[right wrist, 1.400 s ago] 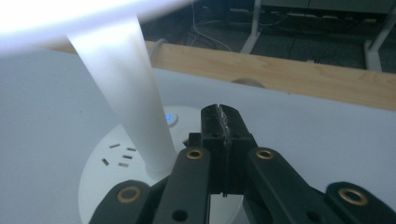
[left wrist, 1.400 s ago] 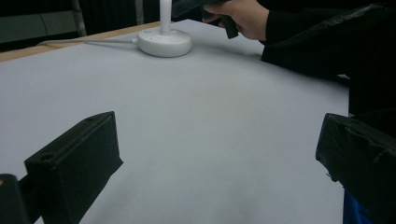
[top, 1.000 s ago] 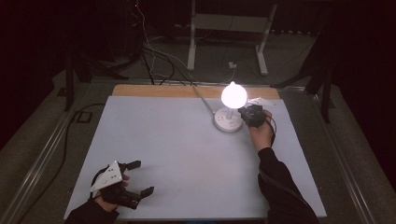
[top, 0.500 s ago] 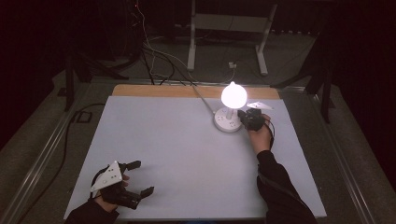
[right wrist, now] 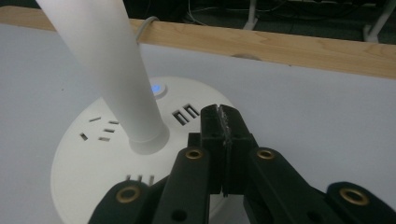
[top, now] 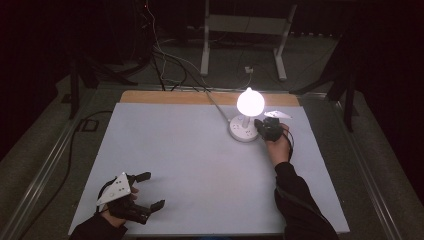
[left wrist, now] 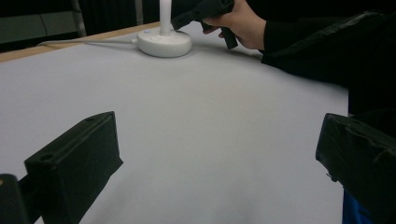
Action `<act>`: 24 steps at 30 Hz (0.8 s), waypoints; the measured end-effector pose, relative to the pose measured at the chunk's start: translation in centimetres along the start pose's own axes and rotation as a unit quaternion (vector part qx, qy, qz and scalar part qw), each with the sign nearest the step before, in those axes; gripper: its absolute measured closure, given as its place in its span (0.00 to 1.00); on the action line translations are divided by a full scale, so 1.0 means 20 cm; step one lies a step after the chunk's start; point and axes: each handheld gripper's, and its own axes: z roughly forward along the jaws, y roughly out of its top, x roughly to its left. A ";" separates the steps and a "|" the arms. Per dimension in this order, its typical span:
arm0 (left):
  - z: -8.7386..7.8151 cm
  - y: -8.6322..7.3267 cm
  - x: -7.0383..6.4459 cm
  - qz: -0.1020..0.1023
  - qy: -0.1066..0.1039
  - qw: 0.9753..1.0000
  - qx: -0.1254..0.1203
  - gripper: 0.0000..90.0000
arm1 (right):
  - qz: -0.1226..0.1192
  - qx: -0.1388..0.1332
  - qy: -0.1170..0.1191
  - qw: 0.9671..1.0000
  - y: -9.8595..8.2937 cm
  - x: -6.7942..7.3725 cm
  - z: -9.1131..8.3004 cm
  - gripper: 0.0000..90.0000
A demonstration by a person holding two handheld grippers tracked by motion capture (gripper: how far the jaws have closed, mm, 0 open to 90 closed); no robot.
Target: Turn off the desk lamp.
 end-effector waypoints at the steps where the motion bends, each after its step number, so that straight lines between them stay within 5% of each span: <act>1: 0.00 0.00 0.00 0.001 0.000 1.000 0.001 0.00 | -0.001 0.001 0.000 1.000 0.00 0.00 0.00 0.99; 15: 0.00 0.00 0.00 0.000 -0.001 1.000 -0.001 0.00 | -0.024 -0.004 -0.016 1.000 -0.01 0.02 0.01 1.00; 20: 0.00 0.00 0.00 0.001 -0.001 1.000 -0.001 0.00 | -0.033 0.013 -0.022 0.999 0.02 0.02 0.00 0.99; 24: 0.00 0.00 0.00 -0.001 0.001 1.000 0.000 0.00 | -0.009 -0.025 -0.006 1.000 0.08 0.00 -0.06 0.93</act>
